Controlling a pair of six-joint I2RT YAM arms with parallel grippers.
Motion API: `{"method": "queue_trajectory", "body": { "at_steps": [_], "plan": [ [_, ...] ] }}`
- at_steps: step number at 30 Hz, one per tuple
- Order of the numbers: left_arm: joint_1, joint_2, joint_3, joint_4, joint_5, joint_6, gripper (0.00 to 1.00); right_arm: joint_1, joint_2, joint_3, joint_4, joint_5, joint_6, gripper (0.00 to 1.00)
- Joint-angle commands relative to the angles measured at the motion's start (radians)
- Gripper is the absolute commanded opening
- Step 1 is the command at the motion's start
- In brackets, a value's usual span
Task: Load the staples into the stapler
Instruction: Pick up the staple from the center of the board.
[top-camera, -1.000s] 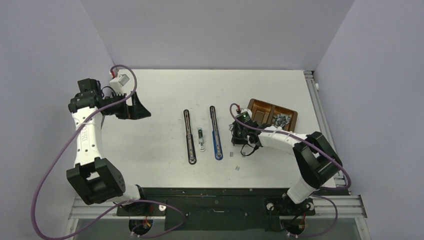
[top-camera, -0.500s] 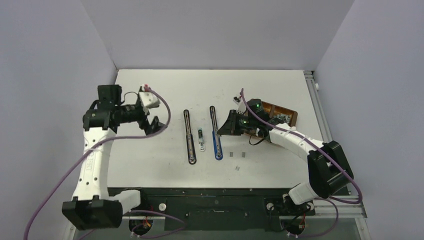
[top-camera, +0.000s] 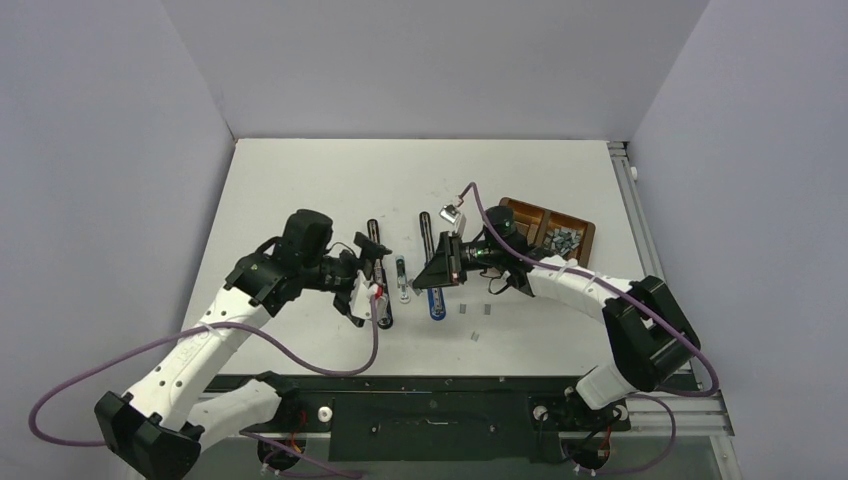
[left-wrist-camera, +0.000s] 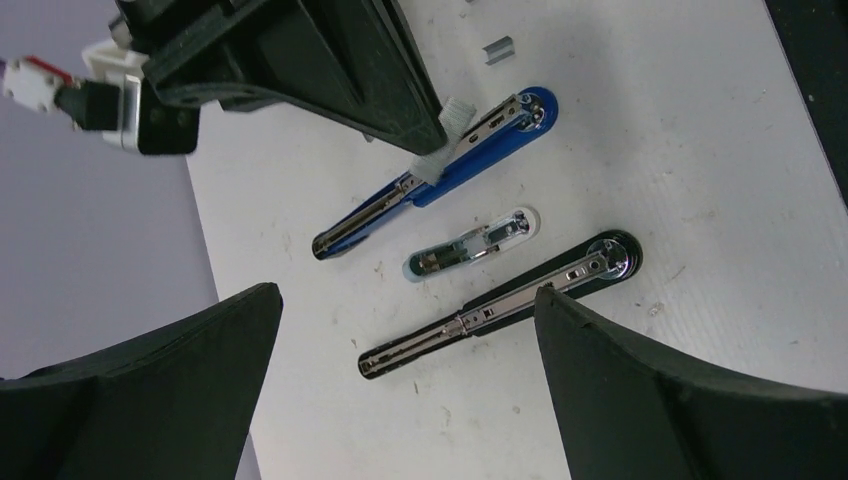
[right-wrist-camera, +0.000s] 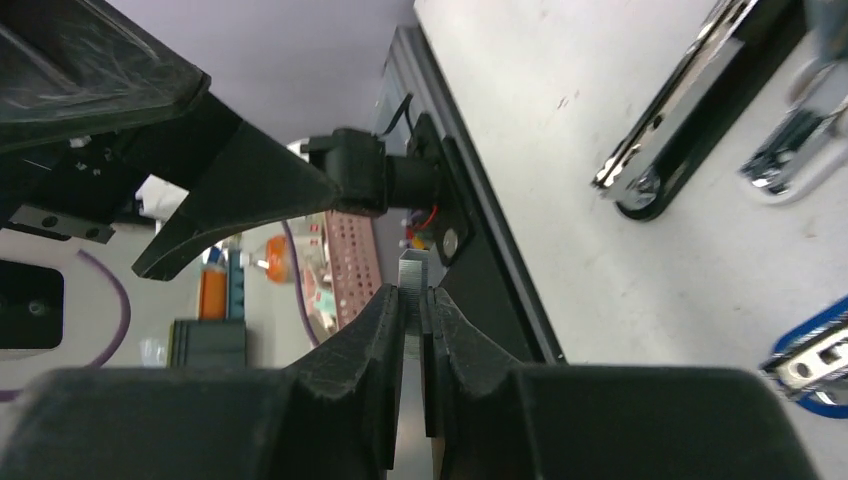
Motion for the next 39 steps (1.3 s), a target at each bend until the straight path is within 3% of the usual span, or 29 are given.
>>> {"method": "queue_trajectory", "body": {
  "at_steps": [1, 3, 8, 19, 24, 34, 39],
  "plan": [
    [-0.086, 0.034, 0.015, 0.066, -0.03, 0.093, 0.96, 0.052, -0.003, -0.018, 0.108, -0.073, 0.012, 0.11],
    [-0.122, 0.051, 0.014, 0.063, -0.035, 0.096, 0.99, 0.061, -0.001, -0.027, 0.124, -0.074, 0.016, 0.11],
    [-0.183, 0.089, 0.018, 0.031, -0.057, 0.108, 0.79, 0.067, 0.003, -0.064, 0.211, -0.098, 0.066, 0.11],
    [-0.226, 0.097, 0.003, 0.043, -0.07, 0.104, 0.6, 0.073, 0.021, -0.142, 0.512, -0.122, 0.271, 0.12],
    [-0.249, 0.101, -0.001, 0.027, -0.094, 0.128, 0.33, 0.086, 0.045, -0.153, 0.609, -0.116, 0.332, 0.11],
    [-0.264, 0.107, 0.004, 0.015, -0.106, 0.121, 0.32, 0.095, 0.063, -0.164, 0.702, -0.106, 0.396, 0.11],
    [-0.27, 0.114, 0.009, -0.006, -0.121, 0.126, 0.11, 0.095, 0.067, -0.182, 0.731, -0.108, 0.41, 0.11]
  ]
}}
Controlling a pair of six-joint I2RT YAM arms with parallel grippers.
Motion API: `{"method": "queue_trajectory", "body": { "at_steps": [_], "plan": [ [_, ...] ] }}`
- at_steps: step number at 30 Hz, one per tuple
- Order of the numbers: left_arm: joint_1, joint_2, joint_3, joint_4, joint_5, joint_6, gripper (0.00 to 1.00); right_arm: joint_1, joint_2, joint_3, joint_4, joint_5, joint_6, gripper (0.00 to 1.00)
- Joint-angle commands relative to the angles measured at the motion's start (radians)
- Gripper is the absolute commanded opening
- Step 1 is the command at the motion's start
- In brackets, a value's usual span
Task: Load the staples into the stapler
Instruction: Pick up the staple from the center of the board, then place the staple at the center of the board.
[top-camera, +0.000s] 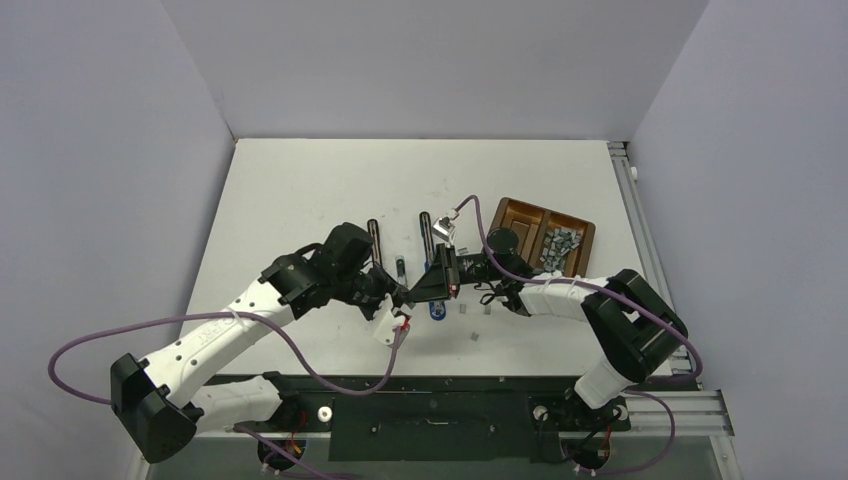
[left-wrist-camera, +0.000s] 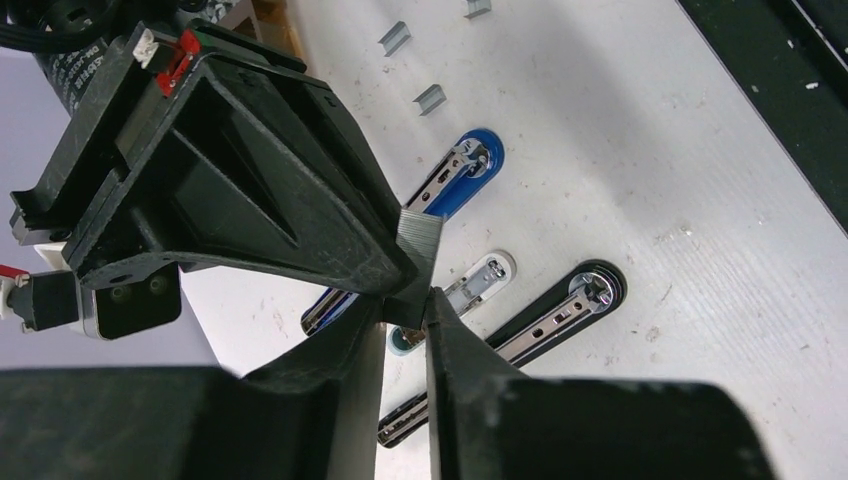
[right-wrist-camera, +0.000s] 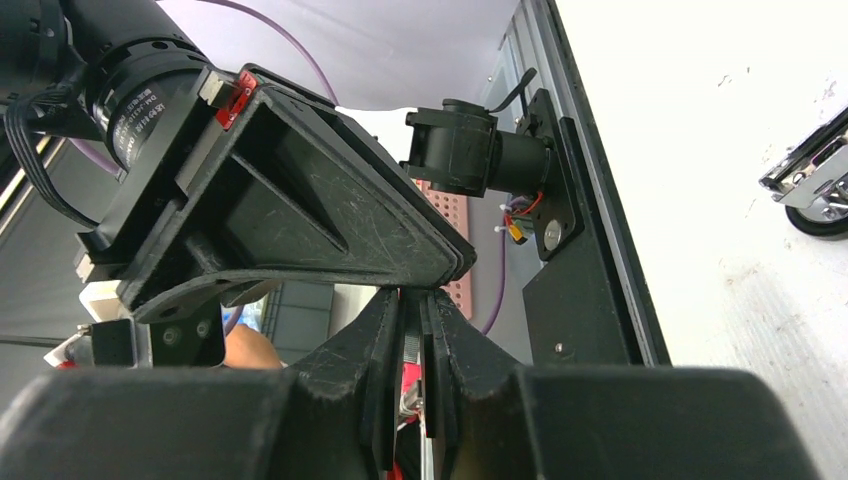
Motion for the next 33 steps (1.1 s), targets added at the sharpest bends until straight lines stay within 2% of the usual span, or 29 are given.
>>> {"method": "queue_trajectory", "body": {
  "at_steps": [1, 4, 6, 8, 10, 12, 13, 15, 19, 25, 28, 33],
  "plan": [
    [-0.015, 0.005, 0.015, -0.024, 0.0, 0.018, 0.07, 0.007, 0.0, -0.013, 0.118, -0.01, 0.014, 0.11],
    [-0.017, 0.004, 0.013, -0.029, -0.006, 0.027, 0.02, 0.007, -0.005, -0.017, 0.107, -0.013, 0.004, 0.14],
    [-0.018, 0.003, 0.011, -0.03, -0.005, 0.039, 0.02, 0.003, -0.014, -0.014, 0.077, -0.015, -0.018, 0.23],
    [-0.021, 0.006, 0.009, -0.034, -0.008, 0.06, 0.02, -0.012, -0.036, -0.012, -0.022, -0.013, -0.071, 0.38],
    [-0.026, 0.013, 0.009, -0.045, -0.012, 0.084, 0.02, -0.044, -0.073, -0.004, -0.171, -0.007, -0.159, 0.59],
    [-0.031, 0.023, 0.006, -0.062, -0.015, 0.112, 0.02, -0.084, -0.124, 0.02, -0.392, 0.011, -0.327, 0.76],
    [-0.035, 0.028, 0.002, -0.068, -0.019, 0.127, 0.02, -0.1, -0.148, 0.043, -0.525, 0.029, -0.41, 0.81],
    [-0.044, 0.04, -0.005, -0.074, -0.025, 0.155, 0.01, -0.127, -0.198, 0.095, -0.75, 0.077, -0.56, 0.83],
    [-0.064, 0.083, -0.011, -0.078, -0.035, 0.208, 0.02, -0.182, -0.253, 0.148, -1.021, 0.201, -0.694, 0.86],
    [-0.105, 0.211, -0.006, -0.119, -0.082, 0.349, 0.02, -0.24, -0.36, 0.152, -1.108, 0.464, -0.651, 0.87],
    [-0.127, 0.312, 0.004, -0.168, -0.172, 0.481, 0.02, -0.241, -0.407, 0.161, -1.153, 0.587, -0.639, 0.87],
    [-0.164, 0.47, 0.043, -0.149, -0.282, 0.533, 0.02, -0.244, -0.459, 0.145, -1.199, 0.691, -0.621, 0.87]
  ]
}}
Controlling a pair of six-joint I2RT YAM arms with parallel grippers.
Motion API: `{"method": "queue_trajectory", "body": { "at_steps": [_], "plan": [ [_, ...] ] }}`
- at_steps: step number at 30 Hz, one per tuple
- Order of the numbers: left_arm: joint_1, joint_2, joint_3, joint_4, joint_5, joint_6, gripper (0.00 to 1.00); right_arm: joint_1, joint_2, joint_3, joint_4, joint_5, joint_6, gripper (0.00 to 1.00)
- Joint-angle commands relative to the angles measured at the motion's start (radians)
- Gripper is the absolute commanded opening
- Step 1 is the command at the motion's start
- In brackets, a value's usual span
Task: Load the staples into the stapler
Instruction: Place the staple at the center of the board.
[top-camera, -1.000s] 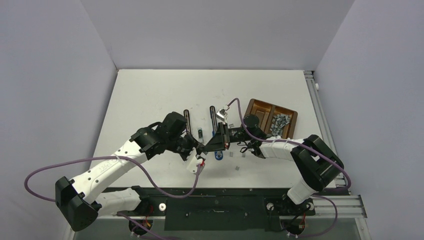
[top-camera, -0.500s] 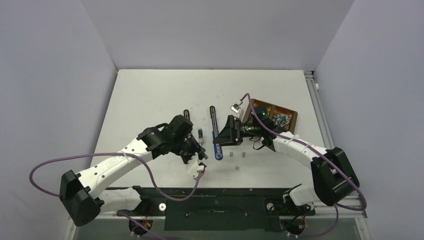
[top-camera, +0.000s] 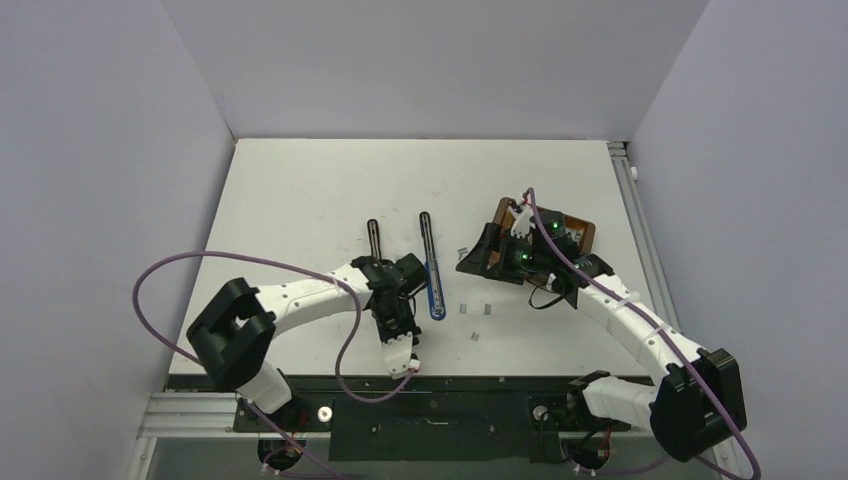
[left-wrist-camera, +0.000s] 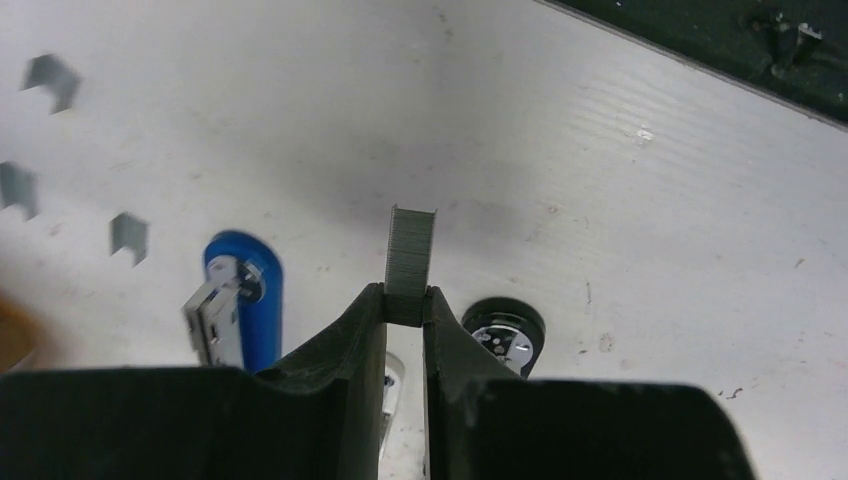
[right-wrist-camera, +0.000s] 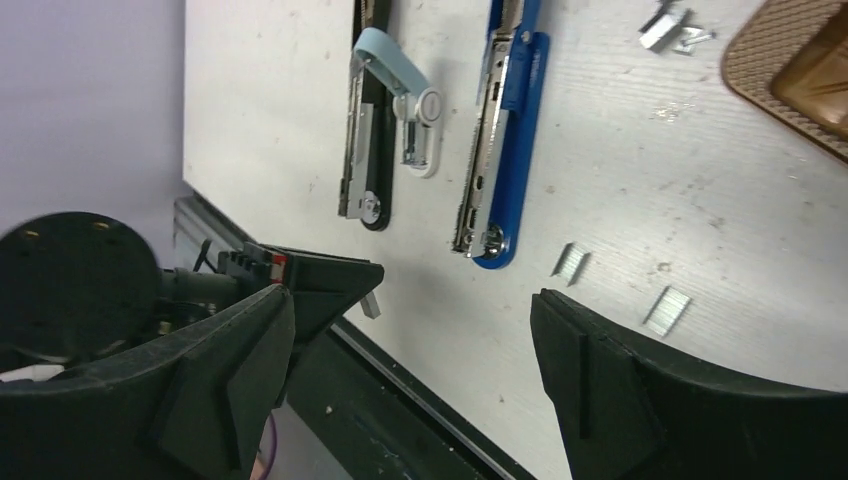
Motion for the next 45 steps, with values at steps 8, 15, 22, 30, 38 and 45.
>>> {"method": "queue_trajectory", "body": {
  "at_steps": [8, 15, 22, 30, 38, 45],
  "plan": [
    [-0.077, 0.157, 0.019, 0.08, -0.2, 0.167, 0.05, -0.012, -0.096, -0.029, -0.072, 0.155, 0.009, 0.87],
    [-0.103, 0.165, -0.009, 0.122, -0.217, 0.176, 0.27, -0.019, -0.091, -0.034, -0.078, 0.145, 0.004, 0.87],
    [-0.103, 0.118, -0.047, 0.153, -0.206, 0.177, 0.49, -0.021, -0.103, -0.036, -0.11, 0.171, -0.008, 0.88],
    [-0.065, -0.045, -0.039, 0.151, -0.24, 0.06, 0.62, 0.066, -0.097, -0.067, -0.124, 0.323, -0.004, 0.81],
    [0.03, -0.3, -0.053, 0.199, -0.252, -0.179, 0.98, 0.282, 0.012, -0.05, -0.155, 0.554, 0.02, 0.63],
    [0.053, -0.484, -0.159, 0.465, -0.322, -0.372, 0.96, 0.393, 0.102, -0.038, -0.119, 0.682, 0.048, 0.58]
  ]
}}
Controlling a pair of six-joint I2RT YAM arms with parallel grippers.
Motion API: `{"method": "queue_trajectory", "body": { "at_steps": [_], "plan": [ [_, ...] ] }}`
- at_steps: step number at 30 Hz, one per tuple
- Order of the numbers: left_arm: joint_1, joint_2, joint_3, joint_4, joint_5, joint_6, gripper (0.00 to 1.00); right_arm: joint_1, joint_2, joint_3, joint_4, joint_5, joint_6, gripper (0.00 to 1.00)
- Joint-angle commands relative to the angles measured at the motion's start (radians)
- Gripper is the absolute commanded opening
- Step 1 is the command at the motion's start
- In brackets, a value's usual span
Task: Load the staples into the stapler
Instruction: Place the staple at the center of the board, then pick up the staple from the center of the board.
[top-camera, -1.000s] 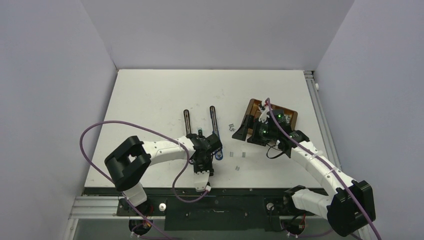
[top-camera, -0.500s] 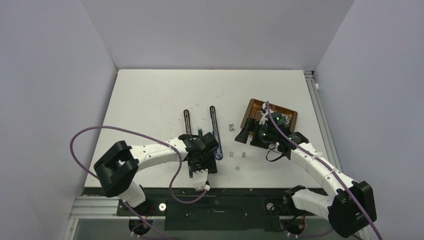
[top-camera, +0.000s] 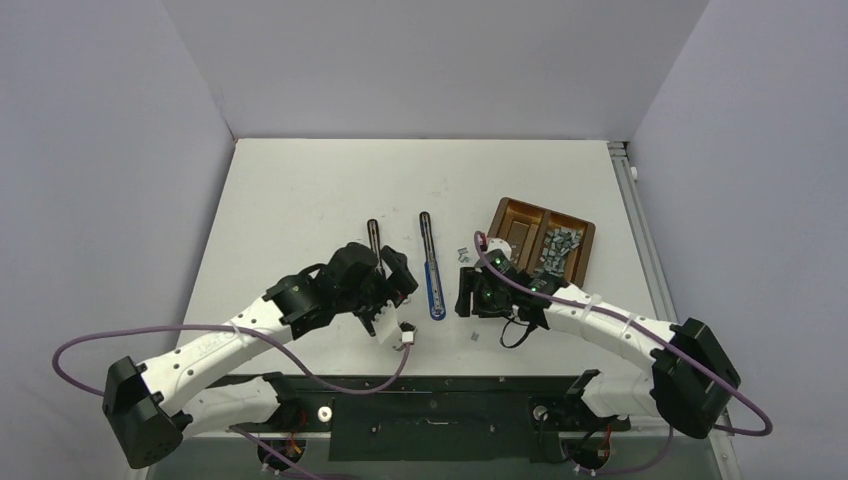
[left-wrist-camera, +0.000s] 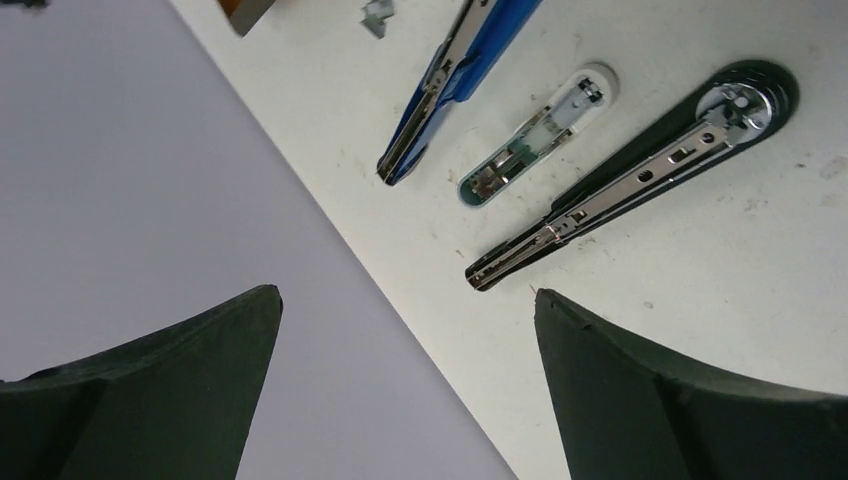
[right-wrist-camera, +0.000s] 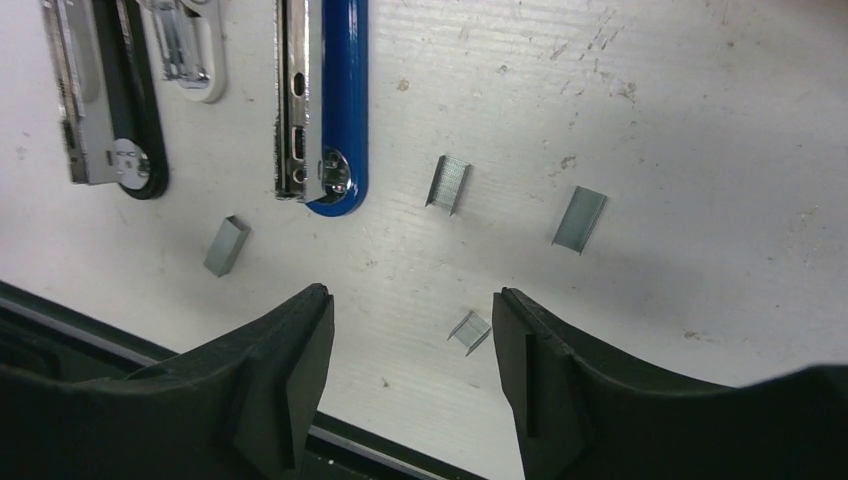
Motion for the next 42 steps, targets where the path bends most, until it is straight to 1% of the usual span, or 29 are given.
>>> {"method": "queue_trajectory", "body": {
  "at_steps": [1, 3, 7, 13, 22, 28, 31, 34, 35, 37, 40, 42],
  "plan": [
    [0.01, -0.074, -0.049, 0.237, -0.047, -0.207, 0.96, 0.07, 0.078, 0.03, 0.034, 0.161, 0.026, 0.58],
    [0.021, -0.085, -0.032, 0.234, -0.047, -0.282, 0.96, 0.089, 0.116, 0.04, 0.036, 0.195, 0.031, 0.57],
    [0.029, -0.08, 0.002, 0.196, -0.048, -0.368, 0.96, 0.116, 0.172, 0.052, 0.056, 0.239, 0.038, 0.55],
    [0.027, -0.096, -0.012, 0.222, -0.048, -0.381, 0.96, 0.127, 0.228, 0.076, 0.079, 0.268, 0.033, 0.53],
    [0.028, -0.087, 0.01, 0.234, -0.107, -0.469, 0.96, 0.126, 0.3, 0.093, 0.113, 0.268, 0.018, 0.44],
    [0.031, -0.12, -0.023, 0.295, -0.109, -0.494, 0.96, 0.136, 0.325, 0.079, 0.134, 0.272, 0.026, 0.4],
    [0.031, -0.136, -0.037, 0.309, -0.109, -0.513, 0.96, 0.14, 0.34, 0.081, 0.132, 0.288, 0.028, 0.33],
    [0.031, -0.147, -0.039, 0.274, -0.106, -0.524, 0.96, 0.146, 0.344, 0.081, 0.129, 0.311, 0.026, 0.29],
    [0.032, -0.153, -0.044, 0.267, -0.104, -0.521, 0.96, 0.146, 0.343, 0.08, 0.127, 0.315, 0.026, 0.27],
    [0.03, -0.168, -0.057, 0.267, -0.097, -0.514, 0.96, 0.146, 0.342, 0.082, 0.121, 0.324, 0.026, 0.22],
    [0.029, -0.184, -0.072, 0.273, -0.082, -0.503, 0.96, 0.146, 0.34, 0.08, 0.114, 0.336, 0.026, 0.19],
    [0.03, -0.193, -0.078, 0.273, -0.073, -0.498, 0.96, 0.146, 0.334, 0.081, 0.109, 0.341, 0.024, 0.14]
  ]
}}
